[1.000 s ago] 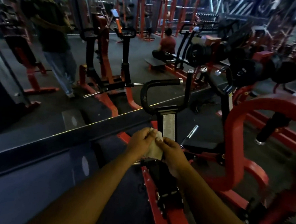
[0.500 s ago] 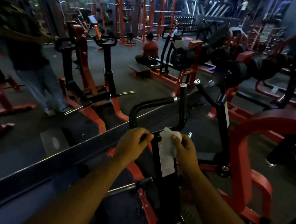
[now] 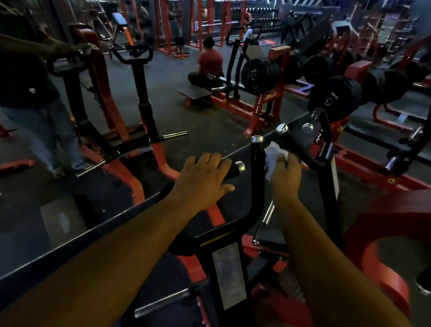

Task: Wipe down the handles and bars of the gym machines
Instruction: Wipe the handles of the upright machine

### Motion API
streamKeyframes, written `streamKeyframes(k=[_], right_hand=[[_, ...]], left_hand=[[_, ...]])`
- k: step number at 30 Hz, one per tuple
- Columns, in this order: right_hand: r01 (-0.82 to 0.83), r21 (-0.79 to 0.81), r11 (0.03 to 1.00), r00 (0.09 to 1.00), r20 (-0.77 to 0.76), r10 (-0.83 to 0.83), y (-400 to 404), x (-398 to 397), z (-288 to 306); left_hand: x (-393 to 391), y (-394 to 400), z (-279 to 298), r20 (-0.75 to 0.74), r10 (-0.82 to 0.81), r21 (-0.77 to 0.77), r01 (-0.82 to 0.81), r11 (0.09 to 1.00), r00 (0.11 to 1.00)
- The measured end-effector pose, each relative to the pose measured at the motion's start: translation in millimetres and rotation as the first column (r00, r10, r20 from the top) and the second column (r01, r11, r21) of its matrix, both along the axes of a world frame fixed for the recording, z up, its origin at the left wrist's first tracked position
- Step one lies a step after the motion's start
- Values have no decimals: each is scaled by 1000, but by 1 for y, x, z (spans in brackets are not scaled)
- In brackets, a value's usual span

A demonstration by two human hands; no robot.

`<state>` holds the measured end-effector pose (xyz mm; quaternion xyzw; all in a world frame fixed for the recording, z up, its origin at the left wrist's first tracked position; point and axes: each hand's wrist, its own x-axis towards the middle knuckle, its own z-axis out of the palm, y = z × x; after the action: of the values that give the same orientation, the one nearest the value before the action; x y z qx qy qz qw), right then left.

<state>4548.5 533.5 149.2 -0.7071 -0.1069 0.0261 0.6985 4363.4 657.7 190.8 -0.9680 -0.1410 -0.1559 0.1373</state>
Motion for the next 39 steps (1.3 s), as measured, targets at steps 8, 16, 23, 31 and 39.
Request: streamKeyframes(k=[8, 16, 23, 31, 39], right_hand=[[30, 86, 996, 994, -109, -21, 14, 27, -9], [-306, -60, 950, 949, -100, 299, 37, 25, 10], [-464, 130, 876, 796, -372, 477, 47, 33, 14], [-299, -77, 951, 953, 25, 302, 21, 15, -32], [-106, -327, 939, 904, 361, 227, -28, -47, -80]], left_hand=[[22, 25, -4, -167, 3, -123, -24, 992, 986], [24, 23, -8, -80, 16, -79, -23, 997, 997], [25, 26, -6, -96, 23, -147, -37, 988, 995], [25, 26, -5, -89, 13, -168, -28, 985, 996], [24, 23, -4, -81, 23, -180, -37, 983, 996]])
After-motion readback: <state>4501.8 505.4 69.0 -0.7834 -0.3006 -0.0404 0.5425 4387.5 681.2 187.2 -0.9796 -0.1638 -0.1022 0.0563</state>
